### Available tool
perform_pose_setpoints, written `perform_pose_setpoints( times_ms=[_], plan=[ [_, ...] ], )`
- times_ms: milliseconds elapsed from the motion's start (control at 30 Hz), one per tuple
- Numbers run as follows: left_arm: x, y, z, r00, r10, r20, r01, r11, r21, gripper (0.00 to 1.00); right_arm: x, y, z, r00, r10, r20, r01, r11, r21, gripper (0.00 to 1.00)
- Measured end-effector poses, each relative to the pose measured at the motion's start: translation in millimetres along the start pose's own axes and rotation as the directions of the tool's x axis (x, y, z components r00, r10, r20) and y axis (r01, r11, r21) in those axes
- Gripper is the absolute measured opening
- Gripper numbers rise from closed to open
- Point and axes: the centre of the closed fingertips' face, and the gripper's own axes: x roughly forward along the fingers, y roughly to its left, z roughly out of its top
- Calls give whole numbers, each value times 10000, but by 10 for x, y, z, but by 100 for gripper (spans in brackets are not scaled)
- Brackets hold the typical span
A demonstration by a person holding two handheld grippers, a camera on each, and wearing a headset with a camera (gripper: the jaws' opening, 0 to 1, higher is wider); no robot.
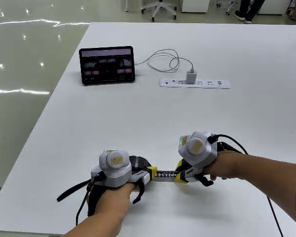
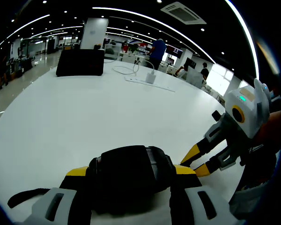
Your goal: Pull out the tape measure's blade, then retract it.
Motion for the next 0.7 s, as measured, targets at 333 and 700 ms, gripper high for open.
perform_pose_setpoints(
  times_ms=[333,700],
  plan=[
    [0,0,2,10000,-12,-3,12,10000,-5,63,19,22,53,10000,-2,68,3,10000,-55,12],
    [4,3,4,10000,-11,-1,11,10000,-2,63,74,27,105,9999,-2,164,4,9999,-117,11]
  ],
)
